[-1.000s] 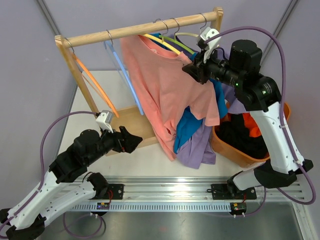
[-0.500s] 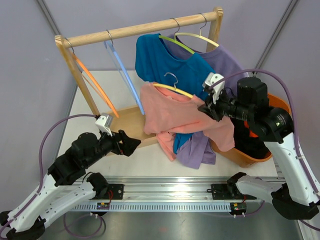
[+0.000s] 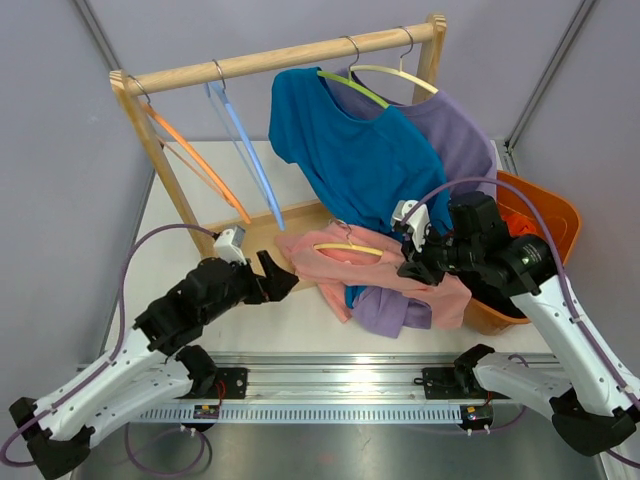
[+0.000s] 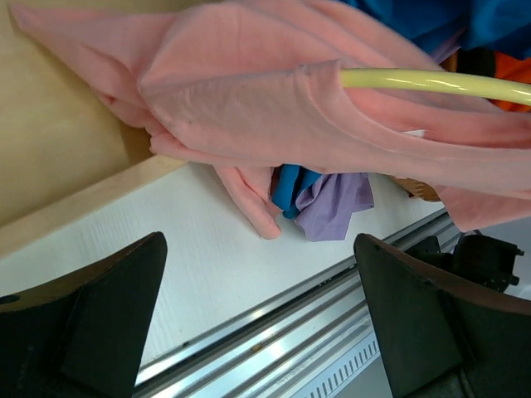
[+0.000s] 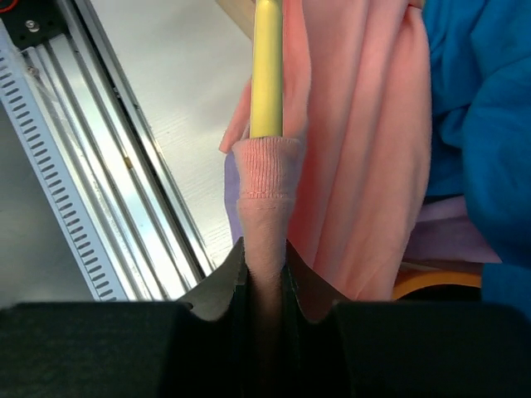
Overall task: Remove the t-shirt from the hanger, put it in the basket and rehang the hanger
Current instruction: Grab a hanger with a tshirt on it with the right arm, then remove the tshirt from the hanger
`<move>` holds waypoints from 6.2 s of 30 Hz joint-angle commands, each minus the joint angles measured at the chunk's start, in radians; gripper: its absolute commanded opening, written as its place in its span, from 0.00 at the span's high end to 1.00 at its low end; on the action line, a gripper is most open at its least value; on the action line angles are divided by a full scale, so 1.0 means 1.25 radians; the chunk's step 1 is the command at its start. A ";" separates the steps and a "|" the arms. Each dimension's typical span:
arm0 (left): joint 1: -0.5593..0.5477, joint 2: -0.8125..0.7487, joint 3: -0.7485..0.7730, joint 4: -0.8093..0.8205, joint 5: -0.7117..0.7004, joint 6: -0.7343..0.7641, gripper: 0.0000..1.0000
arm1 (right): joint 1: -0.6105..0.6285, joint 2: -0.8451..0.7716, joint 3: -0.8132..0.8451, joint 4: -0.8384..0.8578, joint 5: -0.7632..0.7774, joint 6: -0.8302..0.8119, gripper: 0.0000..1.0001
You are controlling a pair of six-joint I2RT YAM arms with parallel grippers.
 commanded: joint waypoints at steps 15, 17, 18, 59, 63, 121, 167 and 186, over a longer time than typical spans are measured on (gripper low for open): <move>-0.043 -0.045 0.024 0.097 0.163 0.436 0.02 | 0.006 0.033 -0.030 -0.061 -0.252 -0.236 1.00; -0.043 -0.047 0.023 0.098 0.198 0.475 0.02 | 0.006 0.041 -0.034 -0.076 -0.278 -0.272 1.00; -0.043 -0.043 0.022 0.106 0.229 0.503 0.05 | 0.006 0.044 -0.032 -0.083 -0.309 -0.315 1.00; -0.048 0.081 0.089 0.040 0.485 0.641 0.45 | -0.035 0.191 0.064 -0.236 -0.540 -0.477 1.00; -0.050 0.081 0.093 0.038 0.475 0.647 0.60 | -0.057 0.211 0.077 -0.280 -0.566 -0.512 1.00; -0.090 0.267 0.359 -0.114 0.427 0.769 1.00 | 0.141 0.349 0.220 0.000 -0.390 -0.177 0.53; -0.139 0.183 0.276 -0.043 0.094 0.248 0.29 | 0.105 0.199 0.072 0.099 -0.137 0.011 1.00; -0.228 0.326 0.324 -0.116 -0.264 -0.128 0.35 | 0.071 0.183 0.079 0.146 -0.102 0.185 1.00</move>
